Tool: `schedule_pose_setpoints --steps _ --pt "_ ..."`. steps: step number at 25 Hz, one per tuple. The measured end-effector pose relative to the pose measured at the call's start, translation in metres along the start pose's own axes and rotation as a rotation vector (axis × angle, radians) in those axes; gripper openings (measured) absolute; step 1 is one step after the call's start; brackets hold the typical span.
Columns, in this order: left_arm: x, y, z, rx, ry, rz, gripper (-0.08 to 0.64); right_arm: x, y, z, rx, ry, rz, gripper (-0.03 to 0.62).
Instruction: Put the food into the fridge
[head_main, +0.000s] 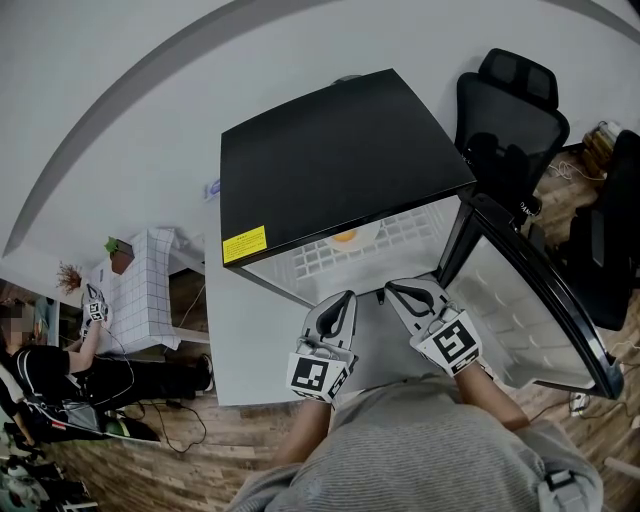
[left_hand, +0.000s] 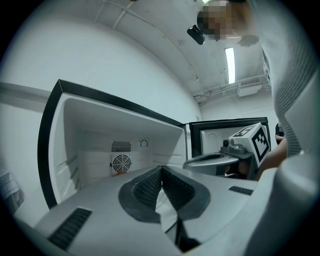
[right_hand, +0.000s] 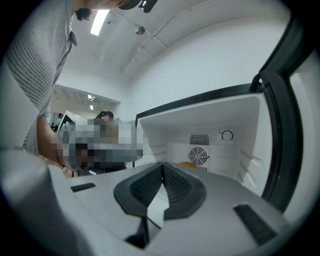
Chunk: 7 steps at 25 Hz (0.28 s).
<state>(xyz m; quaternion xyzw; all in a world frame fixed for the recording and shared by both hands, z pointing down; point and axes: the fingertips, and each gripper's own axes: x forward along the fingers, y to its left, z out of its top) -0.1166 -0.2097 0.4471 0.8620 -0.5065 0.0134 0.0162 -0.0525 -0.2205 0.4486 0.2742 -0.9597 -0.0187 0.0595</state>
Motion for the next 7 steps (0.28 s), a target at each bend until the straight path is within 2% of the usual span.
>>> schedule_pose_setpoints --steps 7 --pt "0.002 0.0 -0.013 -0.051 0.058 -0.007 0.011 -0.001 0.001 0.001 0.01 -0.006 0.003 0.012"
